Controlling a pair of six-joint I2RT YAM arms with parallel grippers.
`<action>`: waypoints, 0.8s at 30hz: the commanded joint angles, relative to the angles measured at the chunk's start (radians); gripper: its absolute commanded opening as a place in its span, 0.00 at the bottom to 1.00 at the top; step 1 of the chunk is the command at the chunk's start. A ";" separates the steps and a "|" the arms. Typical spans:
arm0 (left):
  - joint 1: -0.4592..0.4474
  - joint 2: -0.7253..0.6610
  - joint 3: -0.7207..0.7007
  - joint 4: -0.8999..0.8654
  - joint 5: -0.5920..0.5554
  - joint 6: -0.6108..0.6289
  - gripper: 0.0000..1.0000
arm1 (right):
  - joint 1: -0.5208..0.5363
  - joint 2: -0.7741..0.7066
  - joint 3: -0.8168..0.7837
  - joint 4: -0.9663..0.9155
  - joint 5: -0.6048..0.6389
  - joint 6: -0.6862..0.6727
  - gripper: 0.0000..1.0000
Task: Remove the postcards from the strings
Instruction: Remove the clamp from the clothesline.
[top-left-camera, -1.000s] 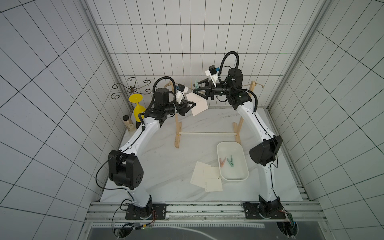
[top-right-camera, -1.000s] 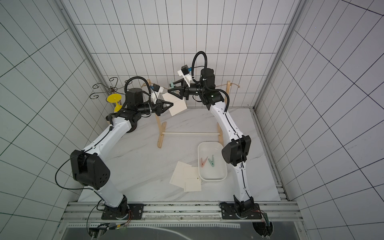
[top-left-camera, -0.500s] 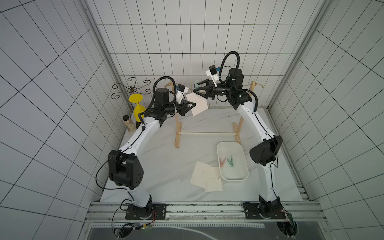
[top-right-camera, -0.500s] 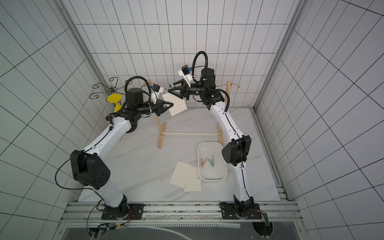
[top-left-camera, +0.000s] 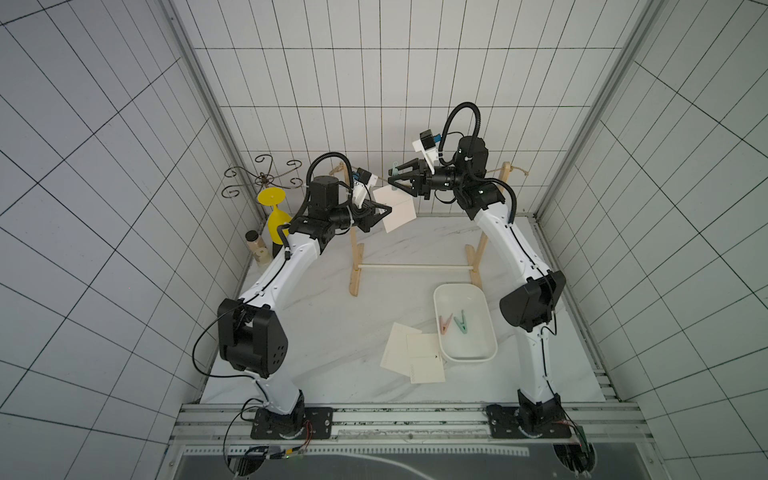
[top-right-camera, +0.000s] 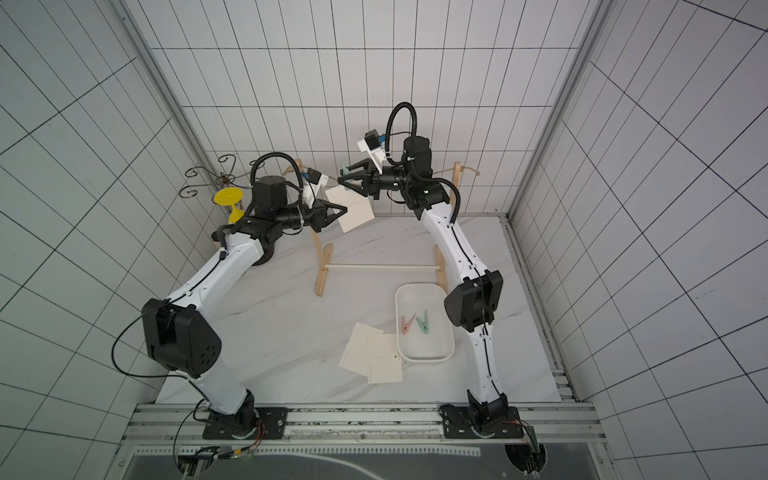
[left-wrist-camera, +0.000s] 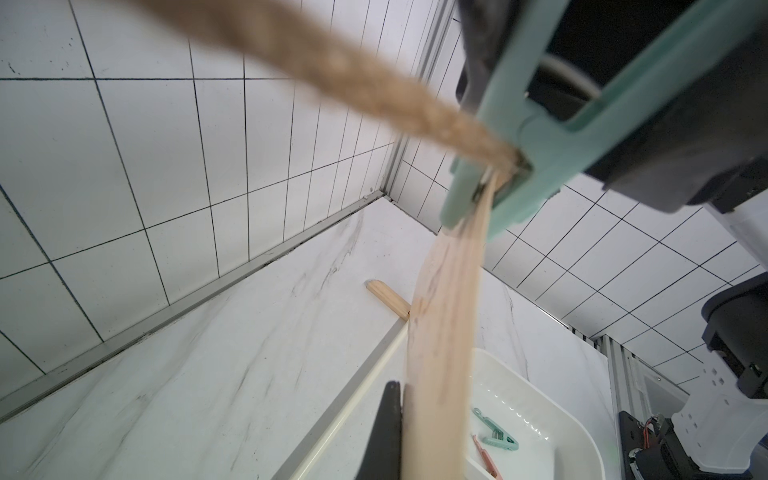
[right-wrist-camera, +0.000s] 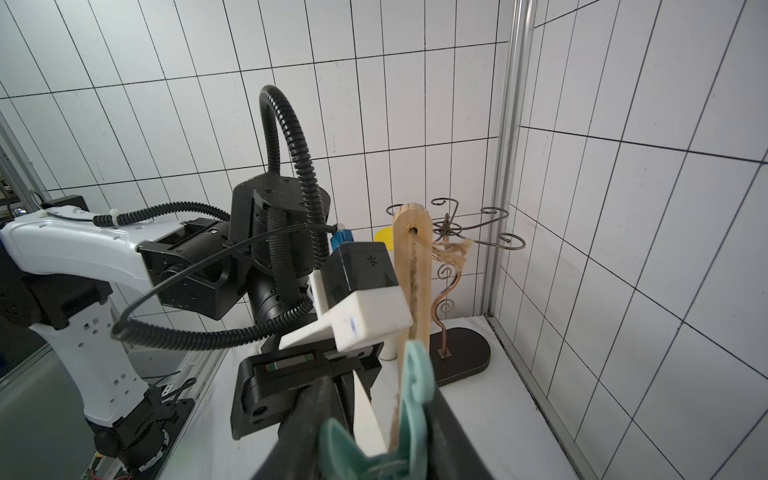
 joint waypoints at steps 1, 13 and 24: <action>0.004 0.023 0.025 -0.022 0.000 0.014 0.00 | -0.001 -0.033 -0.043 0.000 -0.055 -0.006 0.32; 0.004 0.008 0.010 -0.012 -0.002 0.006 0.00 | 0.001 -0.034 -0.047 0.003 -0.037 -0.003 0.00; -0.021 -0.066 -0.115 0.108 -0.022 -0.052 0.00 | 0.004 -0.133 -0.175 0.210 0.196 0.035 0.00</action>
